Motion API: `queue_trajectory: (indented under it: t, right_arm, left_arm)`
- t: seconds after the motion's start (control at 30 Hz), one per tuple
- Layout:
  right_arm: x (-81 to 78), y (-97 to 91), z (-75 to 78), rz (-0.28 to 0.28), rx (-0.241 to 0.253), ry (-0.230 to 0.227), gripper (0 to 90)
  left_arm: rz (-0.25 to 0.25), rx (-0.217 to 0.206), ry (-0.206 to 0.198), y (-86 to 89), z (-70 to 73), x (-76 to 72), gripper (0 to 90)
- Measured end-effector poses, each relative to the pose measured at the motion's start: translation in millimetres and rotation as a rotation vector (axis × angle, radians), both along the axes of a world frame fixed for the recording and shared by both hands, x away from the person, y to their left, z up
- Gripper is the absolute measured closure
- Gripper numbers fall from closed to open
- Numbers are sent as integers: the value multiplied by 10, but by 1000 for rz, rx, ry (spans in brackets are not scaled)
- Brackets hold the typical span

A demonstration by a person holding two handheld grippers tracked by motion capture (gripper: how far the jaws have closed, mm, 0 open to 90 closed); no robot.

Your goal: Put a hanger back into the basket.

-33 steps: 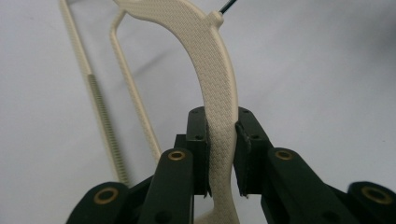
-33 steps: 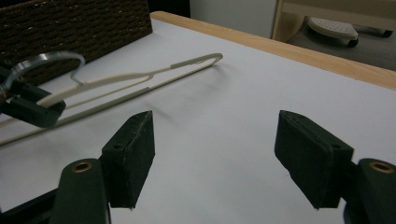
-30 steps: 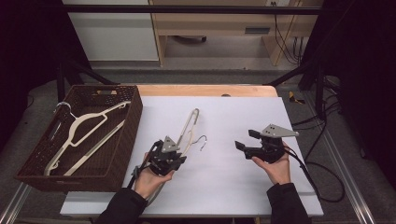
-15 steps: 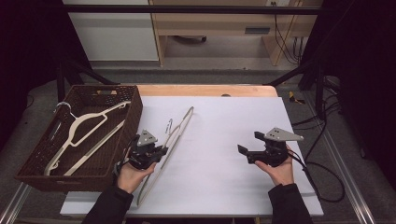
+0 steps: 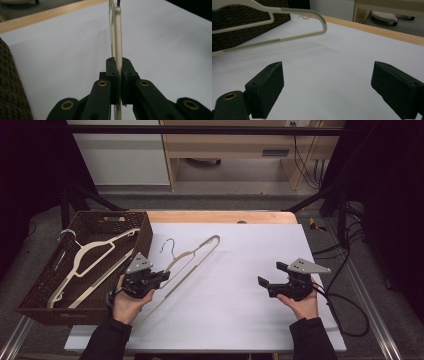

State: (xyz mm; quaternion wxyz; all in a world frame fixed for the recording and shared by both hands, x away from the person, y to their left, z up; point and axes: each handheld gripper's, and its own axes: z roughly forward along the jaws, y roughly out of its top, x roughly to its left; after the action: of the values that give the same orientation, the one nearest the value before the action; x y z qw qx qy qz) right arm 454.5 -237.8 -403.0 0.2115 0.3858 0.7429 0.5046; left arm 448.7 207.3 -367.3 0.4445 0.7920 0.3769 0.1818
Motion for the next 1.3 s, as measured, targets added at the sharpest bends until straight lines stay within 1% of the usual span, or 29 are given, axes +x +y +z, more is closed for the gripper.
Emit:
queue_trajectory:
  t: [0.1, 0.3, 0.53, 0.57, 0.67, 0.73, 0.87, 0.97, 1.07, 1.2, 1.3]
  right_arm:
    - [-5, -17, 10, 0, 2, -6, 111]
    - [-19, -47, 38, -10, 18, -13, 107]
    - [-25, -60, 49, -14, 20, -13, 101]
    - [-26, -59, 52, -14, 21, -13, 101]
    - [-31, -63, 64, -10, 18, -21, 97]
    - [-35, -63, 73, -15, 24, -21, 93]
    - [-41, -81, 85, -20, 25, -30, 86]
    - [-45, -80, 88, -23, 27, -28, 78]
    - [-45, -79, 85, -28, 22, -22, 68]
    - [-42, -81, 83, -30, 15, -21, 65]
    - [-41, -82, 84, -32, 15, -22, 65]
  left_arm:
    - [-10, -33, -29, 88, 136, -62, 868]
    - [-42, -73, -75, 231, 357, -165, 868]
    - [-55, -94, -97, 372, 494, -210, 868]
    - [-57, -92, -103, 389, 518, -214, 868]
    - [-64, -98, -120, 449, 617, -232, 868]
    - [-70, -108, -132, 487, 672, -236, 868]
    - [-73, -103, -136, 586, 830, -218, 868]
    - [-75, -97, -132, 677, 956, -180, 868]
    - [-78, -87, -132, 781, 1052, -122, 868]
    - [-69, -69, -132, 930, 1125, -36, 867]
    - [-67, -50, -132, 1044, 1137, 30, 867]
